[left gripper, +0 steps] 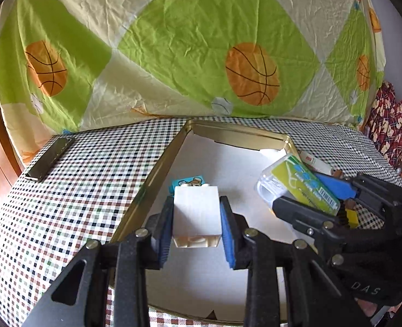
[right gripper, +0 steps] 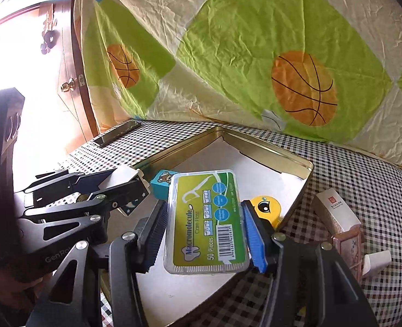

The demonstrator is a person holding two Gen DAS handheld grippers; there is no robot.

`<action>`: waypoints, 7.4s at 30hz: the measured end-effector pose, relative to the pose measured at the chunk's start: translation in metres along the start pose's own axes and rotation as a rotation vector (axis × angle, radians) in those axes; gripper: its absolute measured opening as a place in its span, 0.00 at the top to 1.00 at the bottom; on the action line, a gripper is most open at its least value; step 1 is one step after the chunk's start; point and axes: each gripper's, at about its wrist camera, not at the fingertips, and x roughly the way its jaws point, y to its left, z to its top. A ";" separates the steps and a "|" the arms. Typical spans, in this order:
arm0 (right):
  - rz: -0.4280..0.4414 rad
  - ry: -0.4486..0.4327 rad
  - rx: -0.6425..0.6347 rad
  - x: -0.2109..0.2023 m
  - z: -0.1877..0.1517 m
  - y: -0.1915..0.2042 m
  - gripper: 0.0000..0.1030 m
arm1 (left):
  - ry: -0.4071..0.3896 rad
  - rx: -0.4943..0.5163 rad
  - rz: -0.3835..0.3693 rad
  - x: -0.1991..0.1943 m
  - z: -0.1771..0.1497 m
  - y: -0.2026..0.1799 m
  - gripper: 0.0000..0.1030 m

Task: Organize rigid objects
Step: 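Lower white block and floss box into the tin tray and open both tools, then grasp black bristle brush with left tool while right tool approaches yellow cube, then close right tool on the yellow cube while left tool holds the brush, then carry black brush and yellow cube over the tin tray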

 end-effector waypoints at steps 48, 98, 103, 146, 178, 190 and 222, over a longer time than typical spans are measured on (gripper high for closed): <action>-0.287 -0.185 0.311 -0.129 -0.085 -0.146 0.19 | 0.035 0.169 -0.283 0.008 -0.028 -0.183 0.52; -0.217 -0.052 0.272 -0.100 -0.078 -0.143 0.19 | 0.006 0.191 -0.162 0.013 -0.023 -0.160 0.75; -0.188 0.018 0.175 -0.085 -0.074 -0.128 0.19 | -0.036 0.173 -0.130 0.005 -0.023 -0.154 0.75; -0.157 0.108 -0.012 -0.056 -0.069 -0.093 0.63 | -0.062 0.110 -0.141 0.000 -0.025 -0.140 0.75; -0.211 -0.101 0.010 -0.095 -0.070 -0.095 0.63 | -0.187 0.152 -0.142 -0.022 -0.029 -0.145 0.75; -0.223 -0.152 0.029 -0.104 -0.071 -0.097 0.63 | -0.229 0.160 -0.144 -0.031 -0.032 -0.147 0.75; -0.248 -0.266 0.073 -0.127 -0.077 -0.100 0.63 | -0.344 0.145 -0.133 -0.053 -0.037 -0.142 0.75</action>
